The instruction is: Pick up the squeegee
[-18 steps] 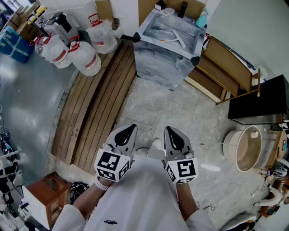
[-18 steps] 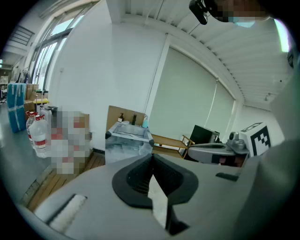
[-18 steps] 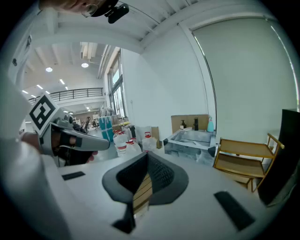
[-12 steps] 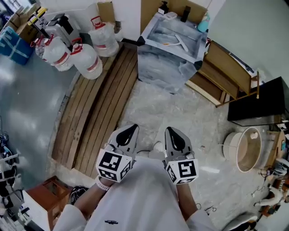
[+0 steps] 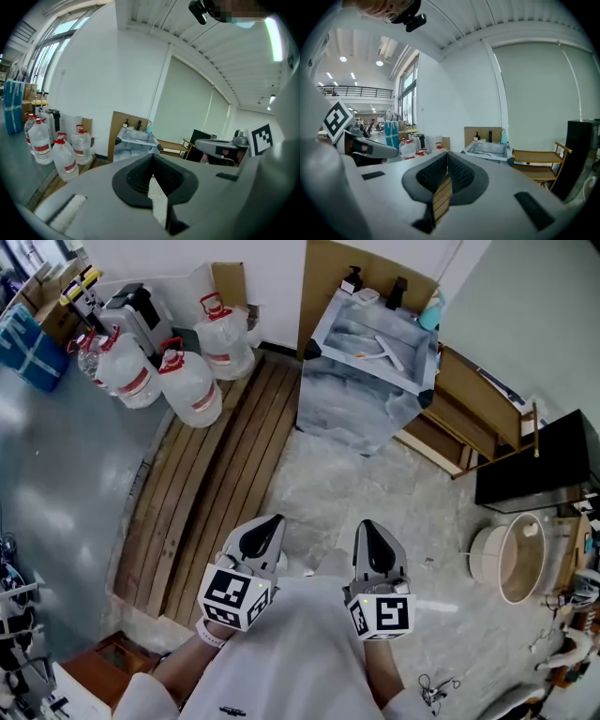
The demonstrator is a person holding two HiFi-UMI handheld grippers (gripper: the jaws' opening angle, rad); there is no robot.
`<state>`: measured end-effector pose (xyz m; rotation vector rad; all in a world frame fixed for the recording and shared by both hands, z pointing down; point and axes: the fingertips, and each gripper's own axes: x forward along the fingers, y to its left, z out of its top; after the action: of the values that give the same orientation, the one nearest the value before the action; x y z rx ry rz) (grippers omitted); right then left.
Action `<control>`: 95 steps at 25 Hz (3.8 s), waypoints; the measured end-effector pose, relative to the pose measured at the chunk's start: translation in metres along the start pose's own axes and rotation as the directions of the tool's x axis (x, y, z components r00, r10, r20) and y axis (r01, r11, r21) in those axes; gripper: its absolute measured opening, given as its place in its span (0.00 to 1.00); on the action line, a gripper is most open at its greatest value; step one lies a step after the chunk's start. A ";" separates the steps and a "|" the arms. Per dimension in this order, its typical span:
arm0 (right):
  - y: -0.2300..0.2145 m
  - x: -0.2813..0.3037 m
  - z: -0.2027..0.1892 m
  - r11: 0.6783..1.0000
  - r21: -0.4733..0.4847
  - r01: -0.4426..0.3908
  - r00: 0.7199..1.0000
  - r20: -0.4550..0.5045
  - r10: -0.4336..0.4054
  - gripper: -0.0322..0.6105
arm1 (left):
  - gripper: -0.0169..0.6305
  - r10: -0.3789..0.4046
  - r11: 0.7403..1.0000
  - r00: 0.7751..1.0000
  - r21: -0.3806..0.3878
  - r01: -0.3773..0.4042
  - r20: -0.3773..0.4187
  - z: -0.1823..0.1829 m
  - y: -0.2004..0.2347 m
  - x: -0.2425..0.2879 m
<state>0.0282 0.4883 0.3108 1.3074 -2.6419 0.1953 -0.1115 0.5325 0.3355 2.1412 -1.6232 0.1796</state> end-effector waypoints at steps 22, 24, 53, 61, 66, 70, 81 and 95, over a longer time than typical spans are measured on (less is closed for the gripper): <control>-0.103 0.153 0.027 0.996 0.052 0.069 0.998 -0.017 -0.068 0.06 | 0.02 -0.055 0.998 0.997 0.016 0.055 -0.049 0.072 0.062 0.159; -0.128 0.179 0.036 0.998 0.035 0.050 0.999 -0.019 -0.050 0.06 | 0.02 -0.048 0.999 0.997 0.021 0.050 -0.057 0.090 0.065 0.194; -0.296 0.374 0.096 0.998 0.055 0.023 0.999 -0.036 -0.021 0.06 | 0.02 -0.186 0.970 0.970 0.130 0.208 -0.159 0.218 0.080 0.459; -0.313 0.405 0.092 0.994 0.082 0.073 0.996 -0.056 -0.068 0.06 | 0.02 -0.246 0.950 0.950 0.148 0.276 -0.194 0.232 0.093 0.498; -0.315 0.428 0.096 0.994 0.073 0.086 0.994 -0.081 -0.080 0.06 | 0.02 -0.274 0.939 0.939 0.152 0.308 -0.209 0.242 0.104 0.519; -0.312 0.443 0.094 0.993 0.059 0.104 0.990 -0.097 -0.098 0.06 | 0.02 -0.302 0.925 0.925 0.166 0.343 -0.229 0.240 0.119 0.537; -0.323 0.493 0.068 0.991 0.020 0.129 0.973 -0.193 -0.123 0.06 | 0.02 -0.367 0.855 0.846 0.219 0.470 -0.387 0.205 0.141 0.614; -0.355 0.538 -0.008 0.991 0.059 0.118 0.949 -0.299 -0.095 0.06 | 0.03 -0.305 0.762 0.715 0.290 0.580 -0.630 0.118 0.147 0.707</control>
<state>-0.0074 -0.1399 0.4518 1.3229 -2.3277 0.4432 -0.0556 -0.1722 0.5259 2.4467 -0.7128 1.0255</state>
